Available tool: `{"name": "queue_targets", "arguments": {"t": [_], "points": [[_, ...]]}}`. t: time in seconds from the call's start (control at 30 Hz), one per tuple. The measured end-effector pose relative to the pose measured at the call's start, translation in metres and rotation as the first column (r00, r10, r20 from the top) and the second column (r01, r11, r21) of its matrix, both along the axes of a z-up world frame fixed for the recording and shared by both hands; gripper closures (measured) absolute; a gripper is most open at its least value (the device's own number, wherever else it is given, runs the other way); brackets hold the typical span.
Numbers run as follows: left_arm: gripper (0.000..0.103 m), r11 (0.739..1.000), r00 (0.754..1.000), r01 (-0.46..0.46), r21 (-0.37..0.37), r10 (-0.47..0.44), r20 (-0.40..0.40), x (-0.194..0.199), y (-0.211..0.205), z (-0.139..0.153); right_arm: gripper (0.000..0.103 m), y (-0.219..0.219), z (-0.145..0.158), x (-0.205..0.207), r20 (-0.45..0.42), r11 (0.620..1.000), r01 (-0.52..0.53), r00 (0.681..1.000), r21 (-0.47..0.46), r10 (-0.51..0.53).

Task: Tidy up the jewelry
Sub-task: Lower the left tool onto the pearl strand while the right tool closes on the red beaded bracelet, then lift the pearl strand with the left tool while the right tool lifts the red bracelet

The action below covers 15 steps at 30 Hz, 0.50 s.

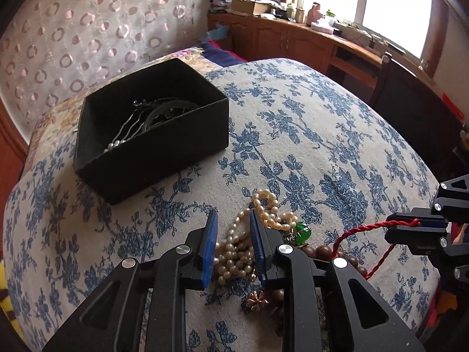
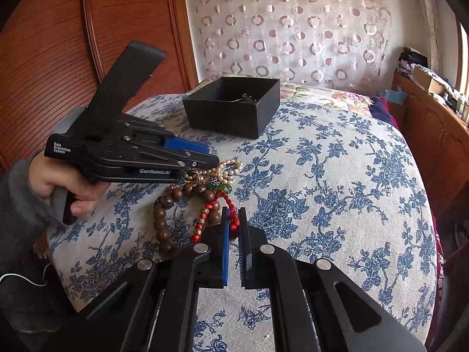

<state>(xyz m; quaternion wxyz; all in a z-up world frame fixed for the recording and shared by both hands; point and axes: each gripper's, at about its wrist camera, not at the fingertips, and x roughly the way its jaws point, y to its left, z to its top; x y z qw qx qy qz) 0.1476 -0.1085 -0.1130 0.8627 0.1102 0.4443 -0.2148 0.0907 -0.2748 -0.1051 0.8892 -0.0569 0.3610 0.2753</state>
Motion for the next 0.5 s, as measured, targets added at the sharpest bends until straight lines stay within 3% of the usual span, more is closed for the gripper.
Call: {"name": "queue_targets", "arguments": {"t": [0.27, 0.33, 0.37, 0.5], "points": [[0.083, 0.999, 1.000, 0.010, 0.034, -0.010, -0.011, 0.013, -0.008, -0.003, 0.097, 0.003, -0.001, -0.001, -0.001, 1.000, -0.005, 1.000, 0.001, 0.005], [0.089, 1.000, 1.000, 0.020, 0.022, -0.020, -0.012, 0.014, -0.008, -0.004, 0.097, 0.003, -0.001, 0.000, -0.003, 1.000, -0.003, 1.000, 0.001, 0.003], [0.099, 1.000, 1.000, 0.024, 0.020, -0.024, -0.011, 0.014, -0.008, -0.004, 0.097, 0.003, -0.002, 0.000, -0.003, 1.000, -0.003, 1.000, 0.000, 0.003], [0.099, 1.000, 1.000, 0.013, 0.010, -0.013, -0.007, 0.013, -0.005, -0.002, 0.097, 0.003, -0.002, 0.000, -0.005, 1.000, -0.003, 1.000, 0.002, 0.003]]}}
